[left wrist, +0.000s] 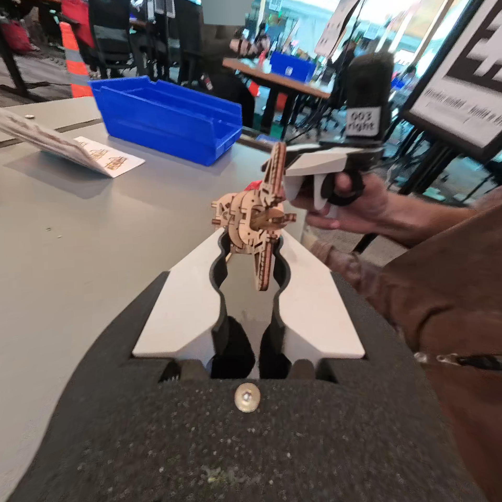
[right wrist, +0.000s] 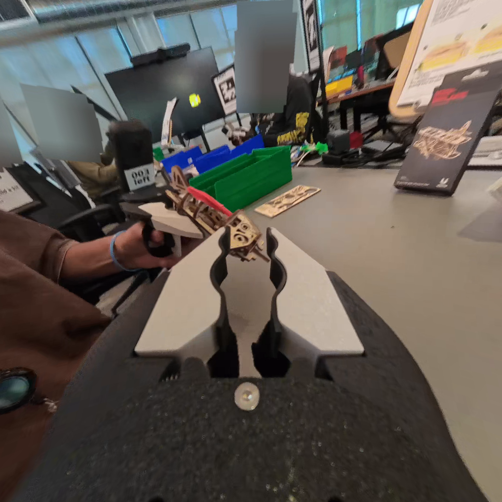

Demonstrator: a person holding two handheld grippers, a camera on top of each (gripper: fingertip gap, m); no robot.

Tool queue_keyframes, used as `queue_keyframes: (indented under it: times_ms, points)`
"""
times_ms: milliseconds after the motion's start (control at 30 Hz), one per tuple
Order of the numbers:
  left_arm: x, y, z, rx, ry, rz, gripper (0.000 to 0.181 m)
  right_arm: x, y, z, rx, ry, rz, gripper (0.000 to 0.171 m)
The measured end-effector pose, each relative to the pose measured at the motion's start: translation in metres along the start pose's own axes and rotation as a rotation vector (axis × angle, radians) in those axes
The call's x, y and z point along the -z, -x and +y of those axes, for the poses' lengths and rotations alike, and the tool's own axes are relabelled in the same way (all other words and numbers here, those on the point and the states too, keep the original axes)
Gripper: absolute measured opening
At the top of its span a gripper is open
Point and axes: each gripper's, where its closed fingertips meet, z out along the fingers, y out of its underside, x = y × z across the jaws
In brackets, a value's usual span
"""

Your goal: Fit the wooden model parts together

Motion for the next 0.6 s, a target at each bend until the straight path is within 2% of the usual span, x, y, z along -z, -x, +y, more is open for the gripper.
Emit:
queue_keyframes:
  times_ms: [67, 200, 367, 600]
  points:
    - [0.002, -0.008, -0.006, 0.044, -0.04, 0.063, 0.028, 0.008, -0.006, -0.006, 0.007, -0.064, 0.041, 0.025]
    - [0.004, -0.017, -0.012, 0.093, -0.082, 0.134, 0.028, 0.015, -0.003, -0.011, -0.023, -0.069, 0.027, 0.027]
    - [0.004, -0.031, -0.018, 0.002, -0.112, 0.161, 0.028, 0.016, -0.008, -0.008, 0.015, -0.047, 0.045, 0.025]
    - [0.004, -0.043, -0.02, -0.012, -0.121, 0.199, 0.028, 0.013, -0.012, -0.003, 0.008, -0.023, 0.055, 0.023]
